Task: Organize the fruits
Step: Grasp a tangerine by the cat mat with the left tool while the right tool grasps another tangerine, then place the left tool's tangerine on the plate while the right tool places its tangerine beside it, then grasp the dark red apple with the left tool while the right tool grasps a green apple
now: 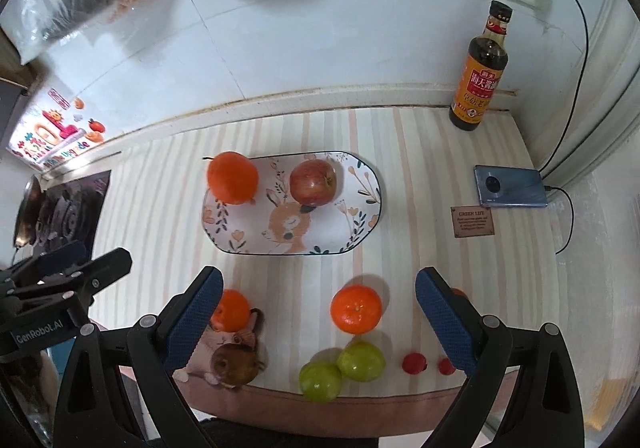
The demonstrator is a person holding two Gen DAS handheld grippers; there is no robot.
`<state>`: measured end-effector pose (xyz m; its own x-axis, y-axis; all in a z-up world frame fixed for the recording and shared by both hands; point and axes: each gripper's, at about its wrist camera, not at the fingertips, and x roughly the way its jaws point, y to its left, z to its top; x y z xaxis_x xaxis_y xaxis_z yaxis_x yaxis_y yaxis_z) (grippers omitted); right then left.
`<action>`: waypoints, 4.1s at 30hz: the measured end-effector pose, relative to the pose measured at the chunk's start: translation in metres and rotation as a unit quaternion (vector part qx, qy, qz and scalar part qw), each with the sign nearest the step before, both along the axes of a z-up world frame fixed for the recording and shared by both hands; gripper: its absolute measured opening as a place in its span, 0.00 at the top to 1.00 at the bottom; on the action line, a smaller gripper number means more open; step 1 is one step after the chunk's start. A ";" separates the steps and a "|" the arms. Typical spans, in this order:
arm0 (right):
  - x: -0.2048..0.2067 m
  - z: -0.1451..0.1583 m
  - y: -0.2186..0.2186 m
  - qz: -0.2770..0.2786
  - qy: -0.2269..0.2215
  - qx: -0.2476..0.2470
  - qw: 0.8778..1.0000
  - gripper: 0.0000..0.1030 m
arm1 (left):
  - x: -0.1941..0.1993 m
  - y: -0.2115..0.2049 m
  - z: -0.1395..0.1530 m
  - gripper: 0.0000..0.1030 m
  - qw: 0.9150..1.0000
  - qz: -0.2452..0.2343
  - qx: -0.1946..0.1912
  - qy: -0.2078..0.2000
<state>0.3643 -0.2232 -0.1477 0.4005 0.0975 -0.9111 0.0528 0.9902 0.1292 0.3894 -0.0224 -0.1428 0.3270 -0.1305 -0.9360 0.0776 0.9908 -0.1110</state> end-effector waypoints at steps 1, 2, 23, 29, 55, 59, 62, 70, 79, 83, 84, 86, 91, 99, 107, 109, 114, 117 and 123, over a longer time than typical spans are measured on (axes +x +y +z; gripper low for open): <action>-0.003 0.003 0.000 -0.002 -0.003 0.004 1.000 0.04 | -0.003 0.001 0.002 0.12 1.000 0.001 -0.003 -0.002; -0.005 0.005 0.001 -0.002 -0.004 0.006 1.000 0.04 | -0.004 0.001 0.002 0.12 1.000 0.003 -0.004 -0.004; 0.016 -0.162 -0.049 -0.069 0.148 0.049 0.985 0.01 | 0.010 -0.008 -0.173 0.01 0.982 -0.014 0.039 0.183; 0.023 -0.195 -0.045 -0.065 0.181 0.048 0.980 0.01 | 0.016 -0.025 -0.213 0.01 0.972 -0.033 0.056 0.225; 0.031 -0.228 -0.031 -0.046 0.210 0.052 0.975 0.34 | 0.011 -0.026 -0.234 0.40 0.974 -0.020 0.046 0.219; 0.032 -0.227 -0.037 -0.045 0.206 0.056 0.976 0.34 | 0.013 -0.011 -0.223 0.40 0.977 -0.019 0.042 0.210; 0.029 -0.225 -0.038 -0.042 0.203 0.053 0.977 0.34 | 0.019 -0.010 -0.208 0.40 0.979 -0.019 0.038 0.201; 0.033 -0.198 -0.027 -0.029 0.175 0.079 0.981 0.35 | 0.040 -0.003 -0.160 0.40 0.986 -0.013 -0.009 0.165; 0.086 -0.162 0.017 0.013 0.130 0.110 0.985 0.35 | 0.102 0.007 -0.142 0.40 0.988 0.003 -0.020 0.150; 0.112 -0.175 0.041 0.042 0.133 0.106 0.985 0.35 | 0.120 0.018 -0.156 0.40 0.984 0.019 -0.016 0.176; 0.118 -0.179 0.048 0.048 0.137 0.106 0.984 0.35 | 0.125 0.015 -0.163 0.40 0.983 0.021 -0.016 0.182; 0.127 -0.188 0.060 0.056 0.143 0.109 0.982 0.35 | 0.133 0.020 -0.173 0.40 0.980 0.030 -0.022 0.195; 0.147 -0.207 0.081 0.078 0.154 0.118 0.978 0.34 | 0.141 0.021 -0.191 0.40 0.975 0.040 -0.029 0.218; 0.152 -0.224 0.090 0.093 0.170 0.130 0.972 0.33 | 0.141 0.018 -0.207 0.40 0.971 0.043 -0.024 0.233; 0.146 -0.211 0.076 0.087 0.176 0.139 0.971 0.10 | 0.141 0.021 -0.186 0.09 0.977 0.041 -0.026 0.209; 0.142 -0.205 0.069 0.080 0.178 0.128 0.972 0.09 | 0.136 0.023 -0.179 0.09 0.978 0.044 -0.032 0.204; 0.125 -0.184 0.048 0.060 0.168 0.050 0.983 0.07 | 0.117 0.026 -0.154 0.09 0.984 0.049 -0.007 0.168; 0.113 -0.171 0.033 0.044 0.156 0.019 0.987 0.07 | 0.105 0.027 -0.143 0.09 0.988 0.043 0.010 0.146; 0.084 -0.141 0.010 0.018 0.123 0.008 0.992 0.07 | 0.069 0.020 -0.118 0.09 0.993 0.031 0.023 0.109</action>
<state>0.4483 -0.2133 -0.2888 0.1625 0.1227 -0.9790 0.0490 0.9900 0.1322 0.4580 -0.0027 -0.2608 0.1213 -0.0722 -0.9900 -0.0037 0.9973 -0.0732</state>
